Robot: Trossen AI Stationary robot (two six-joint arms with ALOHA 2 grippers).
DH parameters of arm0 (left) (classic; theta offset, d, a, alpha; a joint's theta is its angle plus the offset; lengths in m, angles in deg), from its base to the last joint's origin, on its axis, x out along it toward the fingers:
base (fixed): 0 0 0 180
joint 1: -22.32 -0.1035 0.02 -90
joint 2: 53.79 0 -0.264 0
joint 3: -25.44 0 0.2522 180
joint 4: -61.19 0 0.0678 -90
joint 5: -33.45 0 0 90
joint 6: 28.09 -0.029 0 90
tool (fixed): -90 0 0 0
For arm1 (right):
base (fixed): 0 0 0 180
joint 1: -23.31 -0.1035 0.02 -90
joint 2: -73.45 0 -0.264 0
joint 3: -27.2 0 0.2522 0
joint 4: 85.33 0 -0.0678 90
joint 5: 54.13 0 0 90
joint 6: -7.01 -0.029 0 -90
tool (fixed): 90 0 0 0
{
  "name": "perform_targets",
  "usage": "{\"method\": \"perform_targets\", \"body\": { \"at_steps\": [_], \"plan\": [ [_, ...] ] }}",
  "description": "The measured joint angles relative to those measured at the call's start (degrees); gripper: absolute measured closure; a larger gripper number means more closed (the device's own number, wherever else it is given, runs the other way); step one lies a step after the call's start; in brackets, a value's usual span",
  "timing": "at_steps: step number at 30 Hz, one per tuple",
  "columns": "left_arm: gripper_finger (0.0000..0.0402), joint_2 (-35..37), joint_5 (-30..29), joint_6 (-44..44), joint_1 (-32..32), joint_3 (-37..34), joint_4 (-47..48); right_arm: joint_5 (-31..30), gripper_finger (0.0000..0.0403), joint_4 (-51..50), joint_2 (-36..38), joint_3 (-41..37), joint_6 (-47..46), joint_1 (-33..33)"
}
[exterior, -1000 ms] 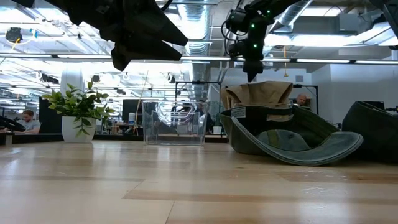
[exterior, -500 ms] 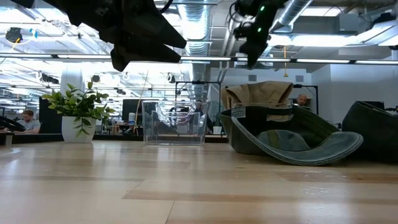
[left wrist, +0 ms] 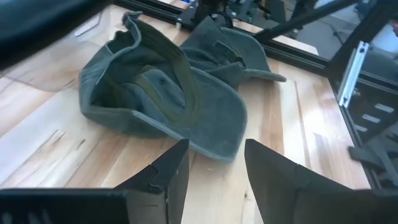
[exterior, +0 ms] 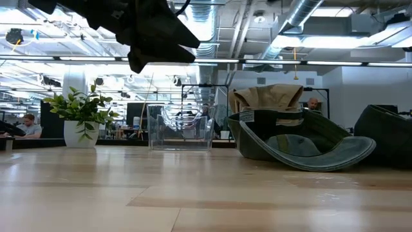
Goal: Pick & Place hat
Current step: Put the left black cap into the left transparent bin
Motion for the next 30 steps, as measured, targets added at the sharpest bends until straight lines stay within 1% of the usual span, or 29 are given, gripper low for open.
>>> {"method": "perform_targets", "body": {
  "at_steps": [2,6,8,11,16,20,22,24,28,30],
  "plan": [
    [0.0250,-0.01,1.28,-0.79,-0.39,0.00,0.03,-4.59,0.0397,0.44,1.94,-1.10,-5.09,-7.69],
    [0.0250,-0.02,2.64,-0.95,-1.24,0.00,-0.26,-13.81,0.0399,0.90,4.64,-6.37,-13.95,-21.22],
    [0.0250,0.00,3.43,-0.95,-1.71,0.00,-0.37,-17.03,0.0399,0.87,5.21,-9.76,-18.77,-26.60],
    [0.0250,-0.02,4.50,-0.95,-2.51,0.00,-0.48,-19.57,0.0398,0.93,5.43,-15.44,-26.16,-32.86],
    [0.0250,-0.02,6.20,-0.85,-2.85,0.00,-0.48,-19.99,0.0398,1.45,5.43,-25.41,-38.34,-39.63],
    [0.0250,-0.02,6.19,0.82,-1.05,0.00,-0.46,-20.24,0.0400,1.73,5.42,-31.77,-47.97,-43.85],
    [0.0250,-0.02,5.98,2.05,0.43,0.00,-0.48,-21.41,0.0401,2.20,5.41,-34.40,-52.25,-45.83],
    [0.0250,-0.02,4.00,3.51,2.18,0.00,-0.60,-23.12,0.0401,3.19,5.41,-36.64,-56.45,-47.61],
    [0.0250,-0.02,-3.88,6.31,4.64,0.00,-1.97,-26.38,0.0401,4.60,5.41,-40.26,-64.24,-50.60],
    [0.0250,-0.05,-6.12,7.71,4.85,0.00,-2.02,-27.21,0.0401,5.46,5.38,-41.82,-66.70,-51.89]
  ]
}}
